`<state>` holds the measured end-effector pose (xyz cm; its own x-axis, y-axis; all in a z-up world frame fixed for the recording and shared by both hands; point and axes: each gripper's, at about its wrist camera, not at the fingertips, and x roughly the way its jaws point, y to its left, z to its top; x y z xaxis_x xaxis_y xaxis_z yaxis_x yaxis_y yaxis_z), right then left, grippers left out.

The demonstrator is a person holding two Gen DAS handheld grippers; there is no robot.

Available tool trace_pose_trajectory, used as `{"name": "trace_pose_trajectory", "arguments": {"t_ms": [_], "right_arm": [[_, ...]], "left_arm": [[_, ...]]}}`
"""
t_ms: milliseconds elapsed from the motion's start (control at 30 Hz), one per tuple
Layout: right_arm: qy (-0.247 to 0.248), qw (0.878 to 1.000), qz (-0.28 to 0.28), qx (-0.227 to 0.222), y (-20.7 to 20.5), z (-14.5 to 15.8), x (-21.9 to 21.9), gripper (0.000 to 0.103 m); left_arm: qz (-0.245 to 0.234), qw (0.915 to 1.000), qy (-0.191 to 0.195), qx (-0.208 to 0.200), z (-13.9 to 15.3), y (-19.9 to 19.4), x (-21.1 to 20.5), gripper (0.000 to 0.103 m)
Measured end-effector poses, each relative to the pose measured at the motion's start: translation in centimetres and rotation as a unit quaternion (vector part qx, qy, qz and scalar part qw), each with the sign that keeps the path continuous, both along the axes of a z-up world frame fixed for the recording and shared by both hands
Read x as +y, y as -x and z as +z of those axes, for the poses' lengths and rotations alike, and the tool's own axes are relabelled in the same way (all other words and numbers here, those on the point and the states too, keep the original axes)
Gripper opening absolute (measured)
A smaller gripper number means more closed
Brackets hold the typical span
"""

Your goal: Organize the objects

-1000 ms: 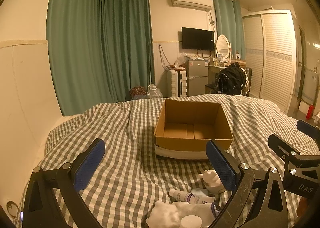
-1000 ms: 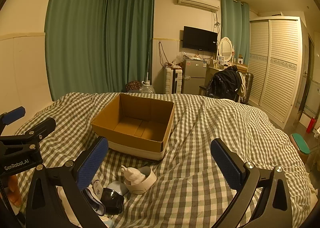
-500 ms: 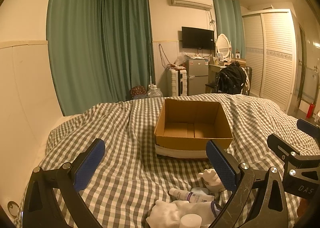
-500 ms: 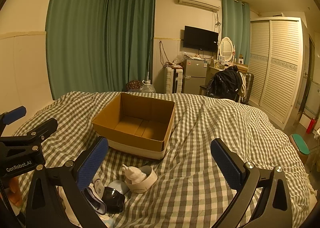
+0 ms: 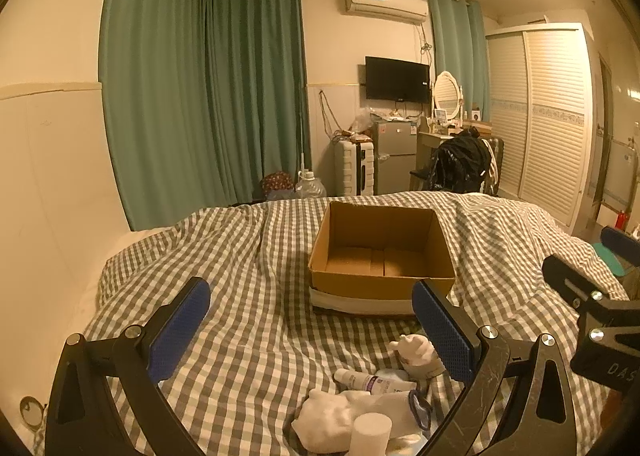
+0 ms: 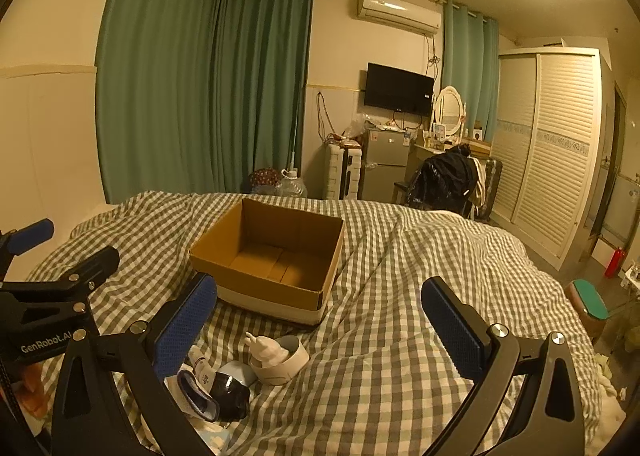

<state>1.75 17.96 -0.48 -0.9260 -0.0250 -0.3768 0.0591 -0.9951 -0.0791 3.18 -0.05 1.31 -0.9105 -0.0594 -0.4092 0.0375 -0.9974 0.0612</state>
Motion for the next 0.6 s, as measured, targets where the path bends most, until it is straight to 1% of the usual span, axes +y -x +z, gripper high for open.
{"name": "trace_pose_trajectory", "arguments": {"t_ms": [133, 267, 400, 467, 600], "right_arm": [[-0.003, 1.0, 0.002, 0.002, -0.9, 0.6, 0.0, 0.103], [-0.012, 1.0, 0.003, -0.006, -1.6, 0.3, 0.0, 0.103], [-0.011, 1.0, 0.001, -0.02, -1.7, -0.4, 0.4, 0.103], [-0.018, 1.0, -0.005, -0.023, -1.7, -0.8, 0.6, 0.103], [-0.019, 0.999, -0.013, -0.042, -1.1, -2.0, 1.3, 0.103]], "left_arm": [[0.003, 0.9999, 0.01, -0.005, 0.1, -0.7, 0.3, 0.103], [0.005, 0.9998, 0.016, -0.014, -0.2, -1.3, 0.7, 0.103], [-0.004, 0.9991, 0.025, -0.035, -1.4, -1.7, 1.4, 0.103], [-0.01, 0.9986, 0.027, -0.045, -2.2, -1.8, 1.7, 0.103], [-0.026, 0.9959, 0.033, -0.08, -4.4, -2.0, 2.5, 0.103]]}}
